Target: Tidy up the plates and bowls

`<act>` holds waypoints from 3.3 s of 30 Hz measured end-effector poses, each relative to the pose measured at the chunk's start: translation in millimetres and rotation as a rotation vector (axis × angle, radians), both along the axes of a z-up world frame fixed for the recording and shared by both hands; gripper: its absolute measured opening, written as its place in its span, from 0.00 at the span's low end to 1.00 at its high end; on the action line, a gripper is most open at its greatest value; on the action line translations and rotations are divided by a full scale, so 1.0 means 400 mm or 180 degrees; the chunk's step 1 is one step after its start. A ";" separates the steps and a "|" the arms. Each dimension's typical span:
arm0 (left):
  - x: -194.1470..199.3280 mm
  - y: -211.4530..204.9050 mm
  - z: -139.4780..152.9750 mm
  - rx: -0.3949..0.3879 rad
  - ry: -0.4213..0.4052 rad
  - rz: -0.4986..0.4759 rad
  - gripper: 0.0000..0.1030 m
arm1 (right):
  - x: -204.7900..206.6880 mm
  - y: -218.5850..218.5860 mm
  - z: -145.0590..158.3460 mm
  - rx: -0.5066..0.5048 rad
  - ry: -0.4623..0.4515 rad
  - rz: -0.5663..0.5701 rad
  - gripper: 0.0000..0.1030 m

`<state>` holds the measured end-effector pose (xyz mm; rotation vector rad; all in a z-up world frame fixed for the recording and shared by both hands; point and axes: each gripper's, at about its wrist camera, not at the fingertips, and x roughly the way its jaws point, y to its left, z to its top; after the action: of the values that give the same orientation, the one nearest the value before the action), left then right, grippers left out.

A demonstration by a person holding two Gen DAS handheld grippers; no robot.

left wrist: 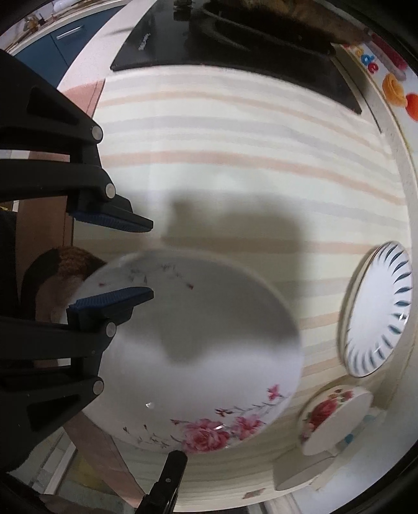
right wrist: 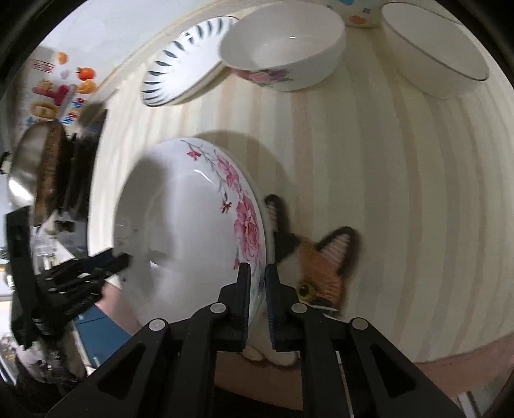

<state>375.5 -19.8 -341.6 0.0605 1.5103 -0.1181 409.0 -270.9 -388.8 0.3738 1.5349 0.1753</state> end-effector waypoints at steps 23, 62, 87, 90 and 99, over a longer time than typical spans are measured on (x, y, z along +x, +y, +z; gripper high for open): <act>0.593 0.042 -0.017 -0.0379 -0.0137 0.0527 0.35 | 0.644 0.042 0.049 -0.0257 -0.0489 0.0086 0.45; 0.348 0.024 0.259 -0.0430 -0.0784 0.0266 0.26 | 0.450 0.078 0.176 -0.0002 -0.0451 0.0538 0.12; 0.070 -0.026 0.095 -0.0306 -0.0333 0.0163 0.26 | 0.056 0.052 0.013 0.0092 0.0013 0.0576 0.12; 0.063 -0.035 0.060 -0.0278 -0.0241 0.0142 0.26 | 0.037 0.043 -0.015 0.0091 0.0075 0.0556 0.12; 0.049 -0.059 0.008 -0.0145 -0.0140 0.0050 0.26 | 0.011 0.034 -0.059 0.0039 0.0193 0.0543 0.12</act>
<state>394.9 -43.4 -338.2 0.0147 1.4633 -0.1377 413.3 -257.3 -412.6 0.2596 1.6266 0.3094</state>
